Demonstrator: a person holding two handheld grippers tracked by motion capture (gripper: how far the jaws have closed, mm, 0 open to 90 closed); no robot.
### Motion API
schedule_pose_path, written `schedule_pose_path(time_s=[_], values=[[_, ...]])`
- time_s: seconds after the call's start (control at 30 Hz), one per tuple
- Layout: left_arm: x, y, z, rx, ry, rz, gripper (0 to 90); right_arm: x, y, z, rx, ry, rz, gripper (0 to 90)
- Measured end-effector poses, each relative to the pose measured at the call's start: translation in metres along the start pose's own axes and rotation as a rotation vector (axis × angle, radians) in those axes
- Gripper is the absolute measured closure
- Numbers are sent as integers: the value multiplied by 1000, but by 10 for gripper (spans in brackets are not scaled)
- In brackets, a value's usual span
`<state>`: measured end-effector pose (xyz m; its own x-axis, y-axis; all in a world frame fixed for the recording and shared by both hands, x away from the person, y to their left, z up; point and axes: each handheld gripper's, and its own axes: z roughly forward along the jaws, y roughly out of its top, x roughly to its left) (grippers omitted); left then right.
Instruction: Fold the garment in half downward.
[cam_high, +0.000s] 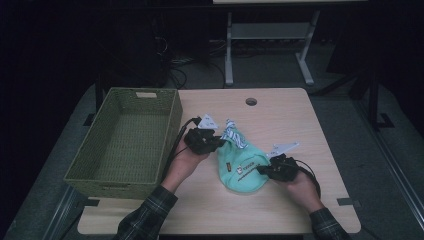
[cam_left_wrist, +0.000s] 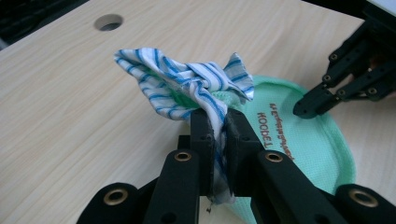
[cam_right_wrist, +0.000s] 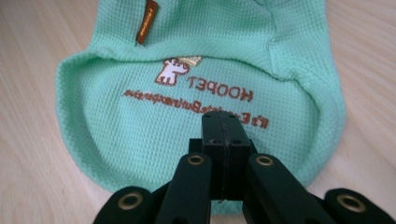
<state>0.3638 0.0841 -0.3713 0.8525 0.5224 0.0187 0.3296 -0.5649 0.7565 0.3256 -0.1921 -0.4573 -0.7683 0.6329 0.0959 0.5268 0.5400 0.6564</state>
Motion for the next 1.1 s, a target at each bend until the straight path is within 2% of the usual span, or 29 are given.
schedule_pose_path(time_s=[0.03,0.13,0.23,0.47,0.57,0.7,0.73,0.77,0.83,1.03,1.1], values=[[-5,1,2,2,-16,20,825,-1,-3,0,7,2,5,898],[-12,4,4,-6,-47,49,825,-2,-7,2,31,-2,6,898],[-17,5,4,-7,-56,66,825,-2,-8,3,25,3,15,899],[-16,4,1,-17,-70,73,824,-2,-4,6,24,-1,11,899],[-20,2,4,-24,-94,75,824,-2,-1,9,19,-1,7,899],[-25,0,7,-9,-121,96,824,-2,1,12,10,2,6,899],[-28,-1,9,-13,-128,88,824,-2,1,12,10,3,6,899],[-30,-2,10,-5,-134,102,824,-2,2,12,8,1,1,899],[-34,-5,14,8,-143,118,824,-3,1,10,5,-7,-5,899],[-42,-13,24,51,-168,136,823,-14,-8,-15,-35,-45,36,899],[-45,-15,28,60,-178,151,824,-12,-11,-20,-32,-42,38,899]])
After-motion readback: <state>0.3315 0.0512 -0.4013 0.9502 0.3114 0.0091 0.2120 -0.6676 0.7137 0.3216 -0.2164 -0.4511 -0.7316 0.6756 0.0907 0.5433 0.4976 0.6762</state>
